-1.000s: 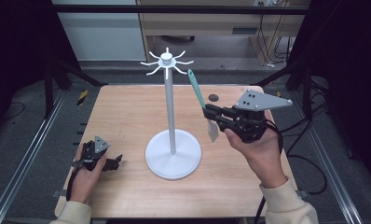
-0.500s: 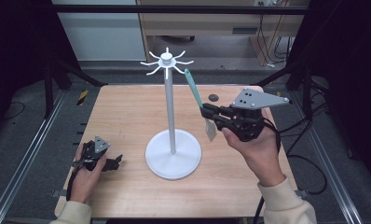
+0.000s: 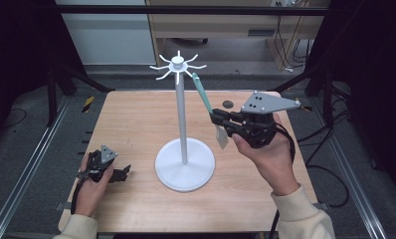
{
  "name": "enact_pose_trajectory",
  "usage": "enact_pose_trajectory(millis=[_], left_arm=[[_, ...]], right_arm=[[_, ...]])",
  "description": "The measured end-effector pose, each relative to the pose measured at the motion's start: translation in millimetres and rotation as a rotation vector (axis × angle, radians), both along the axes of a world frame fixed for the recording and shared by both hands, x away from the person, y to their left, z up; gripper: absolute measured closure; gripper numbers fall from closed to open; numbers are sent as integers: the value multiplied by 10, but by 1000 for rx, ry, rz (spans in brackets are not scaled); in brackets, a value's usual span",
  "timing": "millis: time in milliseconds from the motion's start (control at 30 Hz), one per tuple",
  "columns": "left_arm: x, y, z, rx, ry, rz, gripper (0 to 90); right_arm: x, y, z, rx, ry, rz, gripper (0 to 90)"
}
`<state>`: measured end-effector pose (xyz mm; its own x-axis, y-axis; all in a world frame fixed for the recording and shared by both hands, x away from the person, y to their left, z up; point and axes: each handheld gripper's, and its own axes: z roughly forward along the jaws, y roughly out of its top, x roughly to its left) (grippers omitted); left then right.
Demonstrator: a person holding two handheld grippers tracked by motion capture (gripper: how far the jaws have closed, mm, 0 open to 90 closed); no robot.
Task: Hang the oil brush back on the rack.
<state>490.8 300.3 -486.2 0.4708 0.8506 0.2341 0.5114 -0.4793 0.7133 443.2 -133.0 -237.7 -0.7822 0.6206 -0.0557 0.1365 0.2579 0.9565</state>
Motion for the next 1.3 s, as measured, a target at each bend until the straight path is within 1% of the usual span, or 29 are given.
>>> enact_pose_trajectory(millis=[333, 867, 1300], left_arm=[[0, 2, 0, 0, 0, 0, 28], [0, 2, 0, 0, 0, 0, 28], [0, 1, 0, -1, 2, -2, 28]], right_arm=[[51, 43, -22, 1, 8, -1, 820], [73, 68, -38, -3, 15, 1, 819], [101, 74, -49, -2, 35, 13, 816]])
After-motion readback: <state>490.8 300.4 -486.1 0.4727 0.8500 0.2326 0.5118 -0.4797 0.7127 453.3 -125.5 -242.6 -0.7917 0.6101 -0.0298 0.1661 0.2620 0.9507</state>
